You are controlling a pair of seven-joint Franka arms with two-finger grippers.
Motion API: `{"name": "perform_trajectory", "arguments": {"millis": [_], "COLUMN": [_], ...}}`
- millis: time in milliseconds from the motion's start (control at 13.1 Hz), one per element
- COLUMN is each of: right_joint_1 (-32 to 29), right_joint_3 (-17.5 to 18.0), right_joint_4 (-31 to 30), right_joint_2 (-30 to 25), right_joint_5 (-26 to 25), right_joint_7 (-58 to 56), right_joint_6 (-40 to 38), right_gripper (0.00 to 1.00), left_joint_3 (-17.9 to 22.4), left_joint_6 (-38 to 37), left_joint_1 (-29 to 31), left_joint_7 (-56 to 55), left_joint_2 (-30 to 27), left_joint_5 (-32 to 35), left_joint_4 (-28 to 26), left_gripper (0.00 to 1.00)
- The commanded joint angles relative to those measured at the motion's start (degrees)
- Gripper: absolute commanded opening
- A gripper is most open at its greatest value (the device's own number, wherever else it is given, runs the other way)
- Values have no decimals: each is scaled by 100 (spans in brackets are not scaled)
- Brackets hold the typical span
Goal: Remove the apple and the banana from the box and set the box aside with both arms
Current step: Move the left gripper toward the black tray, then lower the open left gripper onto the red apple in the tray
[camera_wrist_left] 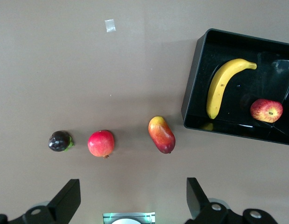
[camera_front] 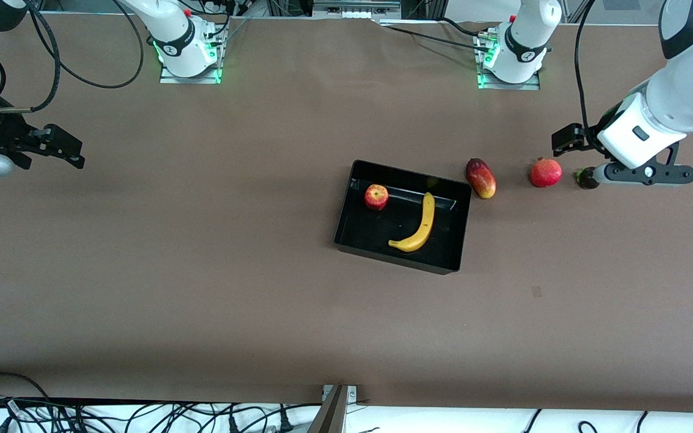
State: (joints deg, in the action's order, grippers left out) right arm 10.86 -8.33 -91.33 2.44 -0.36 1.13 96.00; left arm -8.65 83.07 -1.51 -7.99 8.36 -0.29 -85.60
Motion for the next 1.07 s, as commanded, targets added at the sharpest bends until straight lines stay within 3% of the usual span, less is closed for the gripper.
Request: {"name": "perform_trajectory", "arguments": {"millis": [0, 457, 991], "right_joint_1": [4, 4, 4], "right_joint_3": [16, 16, 16], "right_joint_4": [81, 81, 81], "right_joint_2": [11, 11, 11], "right_joint_5": [-43, -43, -43], "right_joint_7": [-7, -7, 1], "right_joint_6": [-29, -29, -37], "right_gripper": [100, 100, 100], "left_joint_3": [-84, -84, -84], "left_joint_6": [128, 1297, 2404], "left_joint_1": [-331, -1675, -2617], "left_joint_7": [-44, -1397, -1486], "left_joint_2": [489, 1465, 2643], "left_joint_5": [29, 47, 29], "left_joint_4": [307, 263, 140], "left_gripper": [100, 100, 100]}}
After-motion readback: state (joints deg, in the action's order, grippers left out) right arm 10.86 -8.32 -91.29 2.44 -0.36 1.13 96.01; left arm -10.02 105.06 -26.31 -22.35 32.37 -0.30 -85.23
